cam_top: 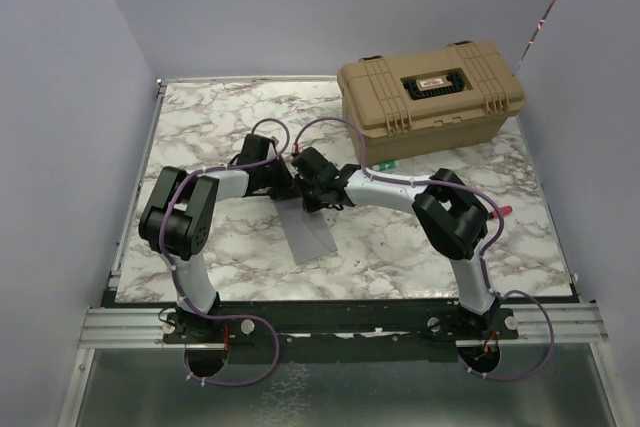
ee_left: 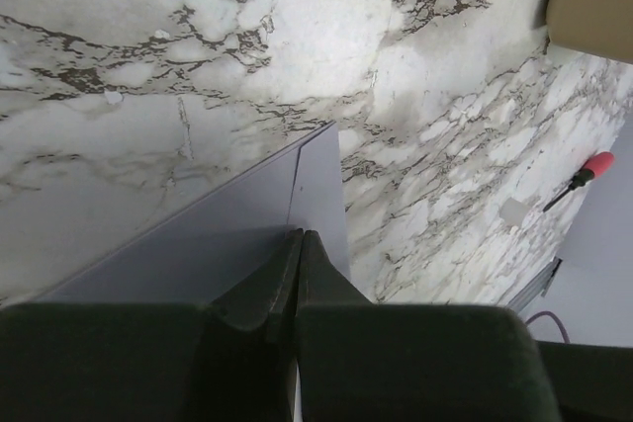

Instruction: Place the letter into the envelope and seal it

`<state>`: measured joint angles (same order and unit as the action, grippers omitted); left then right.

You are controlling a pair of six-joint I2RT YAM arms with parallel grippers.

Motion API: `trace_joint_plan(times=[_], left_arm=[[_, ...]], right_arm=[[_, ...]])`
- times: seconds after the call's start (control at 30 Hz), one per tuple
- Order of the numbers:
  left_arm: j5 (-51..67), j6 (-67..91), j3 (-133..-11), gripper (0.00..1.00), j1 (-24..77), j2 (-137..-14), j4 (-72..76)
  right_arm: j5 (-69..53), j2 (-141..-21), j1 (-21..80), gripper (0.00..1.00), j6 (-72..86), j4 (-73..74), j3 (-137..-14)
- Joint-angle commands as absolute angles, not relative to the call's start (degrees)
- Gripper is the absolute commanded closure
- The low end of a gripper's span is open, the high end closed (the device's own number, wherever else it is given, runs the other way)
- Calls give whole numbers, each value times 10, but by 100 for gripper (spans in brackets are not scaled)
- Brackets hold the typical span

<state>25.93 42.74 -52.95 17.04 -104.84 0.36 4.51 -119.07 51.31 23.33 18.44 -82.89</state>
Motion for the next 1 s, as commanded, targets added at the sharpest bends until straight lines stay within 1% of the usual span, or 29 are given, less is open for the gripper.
trace_joint_plan(times=[0.0,0.17,0.27,0.37,0.47,0.67,0.97], left_arm=[[236,423,-504,100,166,-1089,-60],[227,424,-499,100,165,-1092,-59],[223,424,-498,100,164,-1095,-58],[222,424,-496,100,164,-1097,-57],[221,423,-495,100,162,-1098,-58],[221,419,-496,100,156,-1101,-58],[211,414,-498,100,149,-1106,-63]], right_arm=[[32,-1202,535,85,219,224,-783],[19,-1194,543,83,211,209,-759],[14,-1195,545,78,209,206,-754],[10,-1196,546,69,212,202,-749],[8,-1199,547,67,210,201,-748],[20,-1208,556,68,194,212,-740],[55,-1218,597,69,153,235,-728]])
